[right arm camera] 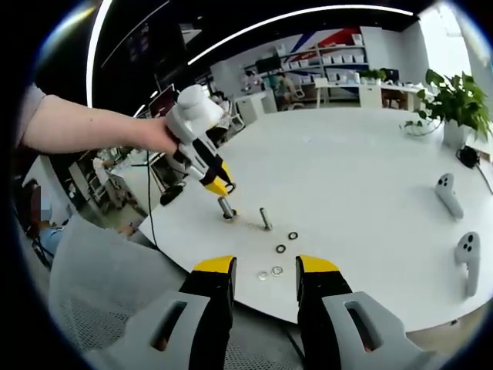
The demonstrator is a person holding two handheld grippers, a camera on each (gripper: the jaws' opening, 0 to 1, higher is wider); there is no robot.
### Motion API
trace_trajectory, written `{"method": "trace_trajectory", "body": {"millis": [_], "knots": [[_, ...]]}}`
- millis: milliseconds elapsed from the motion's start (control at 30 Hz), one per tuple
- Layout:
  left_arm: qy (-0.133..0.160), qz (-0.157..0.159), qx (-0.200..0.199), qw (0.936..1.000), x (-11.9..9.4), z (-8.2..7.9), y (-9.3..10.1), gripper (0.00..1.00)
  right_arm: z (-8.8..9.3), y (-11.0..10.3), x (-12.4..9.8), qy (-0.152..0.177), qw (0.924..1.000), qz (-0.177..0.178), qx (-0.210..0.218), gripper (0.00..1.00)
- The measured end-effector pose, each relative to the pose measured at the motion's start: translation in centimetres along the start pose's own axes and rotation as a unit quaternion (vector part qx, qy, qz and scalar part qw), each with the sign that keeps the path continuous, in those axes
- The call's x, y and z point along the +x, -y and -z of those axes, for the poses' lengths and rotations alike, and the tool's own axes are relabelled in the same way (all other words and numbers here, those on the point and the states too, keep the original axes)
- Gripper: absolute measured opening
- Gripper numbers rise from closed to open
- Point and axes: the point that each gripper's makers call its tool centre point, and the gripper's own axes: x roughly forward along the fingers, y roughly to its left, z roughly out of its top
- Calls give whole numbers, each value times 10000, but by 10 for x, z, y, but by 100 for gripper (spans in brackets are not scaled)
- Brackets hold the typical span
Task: Place the washer onto the threaded stud by aligning its center hole with the stud, sliding it down to the base, and recovering from edge contact or off-axis alignment until the washer reaches the visible bottom stop.
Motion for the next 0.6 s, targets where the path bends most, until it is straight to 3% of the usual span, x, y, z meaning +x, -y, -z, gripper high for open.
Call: {"method": "trace_trajectory", "body": {"millis": [333, 600], "knots": [[-231, 25, 80, 9997, -8, 17, -2, 19, 0, 0, 0, -7, 10000, -15, -11, 33], [-300, 119, 91, 9994, -3, 20, 5, 19, 0, -1, 1, -30, 10000, -25, -23, 33]]}}
